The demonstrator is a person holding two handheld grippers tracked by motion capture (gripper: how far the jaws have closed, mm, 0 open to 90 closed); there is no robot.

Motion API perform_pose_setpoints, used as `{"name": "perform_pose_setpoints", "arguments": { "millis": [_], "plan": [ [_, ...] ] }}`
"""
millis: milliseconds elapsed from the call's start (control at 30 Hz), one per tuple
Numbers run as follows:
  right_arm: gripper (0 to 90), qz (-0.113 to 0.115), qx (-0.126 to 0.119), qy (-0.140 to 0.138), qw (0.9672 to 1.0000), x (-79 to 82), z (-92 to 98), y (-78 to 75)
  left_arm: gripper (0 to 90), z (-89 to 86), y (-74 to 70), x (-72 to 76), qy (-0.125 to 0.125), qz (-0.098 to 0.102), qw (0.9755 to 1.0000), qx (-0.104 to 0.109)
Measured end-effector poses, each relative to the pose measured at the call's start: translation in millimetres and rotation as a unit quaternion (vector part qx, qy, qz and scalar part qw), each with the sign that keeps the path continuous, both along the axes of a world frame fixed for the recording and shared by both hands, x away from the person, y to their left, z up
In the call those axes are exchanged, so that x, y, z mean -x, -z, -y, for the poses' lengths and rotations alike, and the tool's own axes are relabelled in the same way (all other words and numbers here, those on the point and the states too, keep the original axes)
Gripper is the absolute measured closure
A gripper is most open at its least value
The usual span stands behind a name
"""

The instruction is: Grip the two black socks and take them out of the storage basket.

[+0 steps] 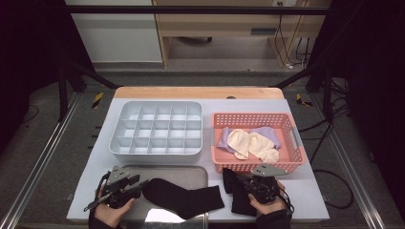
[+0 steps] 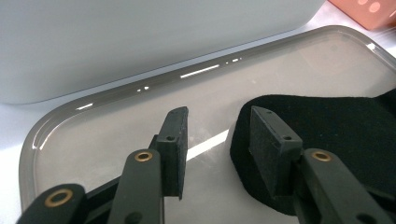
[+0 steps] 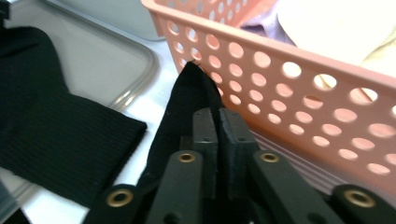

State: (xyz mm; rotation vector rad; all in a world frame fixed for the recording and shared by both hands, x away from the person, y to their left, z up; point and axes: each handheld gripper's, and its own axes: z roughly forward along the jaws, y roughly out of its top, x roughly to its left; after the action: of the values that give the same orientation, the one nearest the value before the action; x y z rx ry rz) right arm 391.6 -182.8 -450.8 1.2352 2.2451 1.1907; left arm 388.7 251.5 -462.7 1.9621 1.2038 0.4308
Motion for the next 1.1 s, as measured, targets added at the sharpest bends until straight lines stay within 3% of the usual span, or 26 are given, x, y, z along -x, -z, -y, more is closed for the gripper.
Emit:
{"name": "perform_pose_setpoints", "arguments": {
  "millis": [233,267,400,733,767,833,1000,1100],
  "plan": [
    [88.3,0.022,-0.019,-0.019,0.9994,5.1,-1.7,-8.9,57.7,0.0,-0.2,0.0,0.0,0.0,1.0,0.0],
    [88.4,0.028,-0.036,-0.035,0.9983,6.6,-4.9,-13.2,57.7,0.2,-0.1,-0.1,0.001,0.0,1.0,0.0],
    [88.6,0.039,-0.047,-0.058,0.9965,8.2,-14.9,-23.1,57.8,1.7,0.7,-0.4,0.003,-0.002,1.0,-0.003],
    [89.0,0.068,-0.048,-0.109,0.9905,3.3,-54.7,-51.9,59.7,5.9,3.8,-2.4,0.01,-0.01,0.9999,-0.008],
    [88.9,0.077,-0.055,-0.117,0.9887,-0.5,-65.4,-60.5,59.8,5.7,3.9,-2.2,0.01,-0.009,0.9999,-0.01],
    [88.8,0.08,-0.058,-0.126,0.9871,-3.1,-75.6,-63.9,59.9,5.2,3.4,-1.8,0.01,-0.009,0.9999,-0.009],
    [88.7,0.052,-0.043,-0.157,0.9853,-3.5,-101.0,-51.9,60.4,4.5,3.6,-1.7,0.009,-0.009,0.9999,-0.011],
    [88.7,0.007,-0.014,-0.179,0.9838,2.0,-113.1,-26.3,60.4,4.2,1.7,-0.7,0.007,-0.005,0.9999,-0.01]
  ]
}}
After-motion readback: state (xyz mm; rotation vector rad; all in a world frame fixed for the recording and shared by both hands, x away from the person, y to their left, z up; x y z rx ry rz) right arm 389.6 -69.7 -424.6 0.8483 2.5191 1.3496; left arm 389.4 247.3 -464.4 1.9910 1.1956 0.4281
